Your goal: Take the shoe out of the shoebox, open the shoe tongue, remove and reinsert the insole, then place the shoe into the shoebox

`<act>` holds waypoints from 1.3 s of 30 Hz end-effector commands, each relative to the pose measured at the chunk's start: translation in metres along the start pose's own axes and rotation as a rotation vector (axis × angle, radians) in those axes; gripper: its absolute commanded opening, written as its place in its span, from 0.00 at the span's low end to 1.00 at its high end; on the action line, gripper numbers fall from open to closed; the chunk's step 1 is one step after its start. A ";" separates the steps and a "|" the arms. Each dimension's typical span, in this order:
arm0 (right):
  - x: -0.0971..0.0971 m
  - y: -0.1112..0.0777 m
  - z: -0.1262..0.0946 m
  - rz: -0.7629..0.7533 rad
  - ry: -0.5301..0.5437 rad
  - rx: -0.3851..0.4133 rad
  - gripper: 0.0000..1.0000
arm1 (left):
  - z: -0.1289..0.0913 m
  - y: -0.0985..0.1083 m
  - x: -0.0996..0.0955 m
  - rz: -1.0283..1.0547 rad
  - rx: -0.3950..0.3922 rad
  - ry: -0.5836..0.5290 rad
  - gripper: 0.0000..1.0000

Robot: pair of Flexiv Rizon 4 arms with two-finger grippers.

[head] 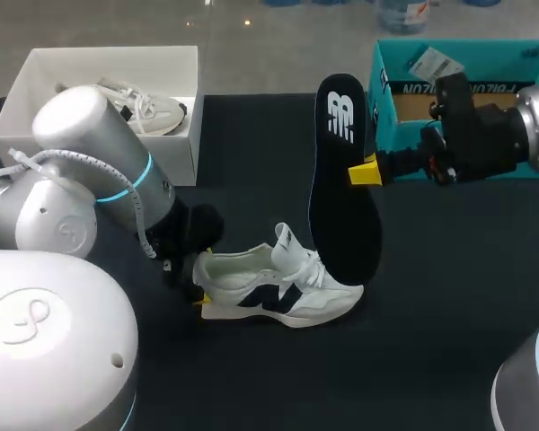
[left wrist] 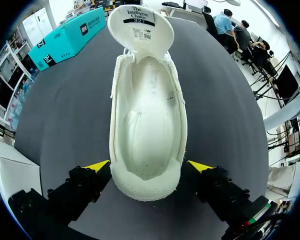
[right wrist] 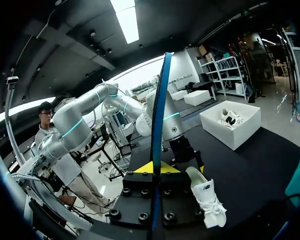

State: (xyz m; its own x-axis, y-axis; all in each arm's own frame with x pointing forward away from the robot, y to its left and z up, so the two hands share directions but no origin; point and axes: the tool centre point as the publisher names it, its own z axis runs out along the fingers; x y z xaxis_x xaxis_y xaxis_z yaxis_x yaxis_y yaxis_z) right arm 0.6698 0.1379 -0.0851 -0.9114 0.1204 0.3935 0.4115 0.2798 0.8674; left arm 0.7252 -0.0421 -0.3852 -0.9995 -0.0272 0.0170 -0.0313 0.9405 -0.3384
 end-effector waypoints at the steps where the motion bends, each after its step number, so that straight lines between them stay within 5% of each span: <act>1: 0.000 0.000 0.001 0.001 -0.001 0.002 0.00 | 0.000 -0.002 0.000 -0.001 -0.038 -0.001 1.00; 5: 0.000 0.000 0.001 0.001 -0.001 0.002 0.00 | -0.001 -0.003 0.001 0.004 -0.030 -0.002 1.00; 17: 0.000 0.000 0.001 0.001 -0.001 0.002 0.00 | -0.020 -0.007 0.004 0.059 -0.192 -0.064 1.00; 39: 0.000 0.000 0.001 0.001 -0.001 0.002 0.00 | -0.030 -0.009 0.005 0.023 -0.247 -0.072 1.00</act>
State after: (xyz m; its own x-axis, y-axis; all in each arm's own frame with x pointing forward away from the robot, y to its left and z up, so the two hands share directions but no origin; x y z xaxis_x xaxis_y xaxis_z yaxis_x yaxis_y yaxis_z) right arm 0.6698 0.1379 -0.0851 -0.9114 0.1205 0.3935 0.4115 0.2799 0.8674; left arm 0.7215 -0.0407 -0.3537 -0.9982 -0.0210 -0.0562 -0.0153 0.9949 -0.0997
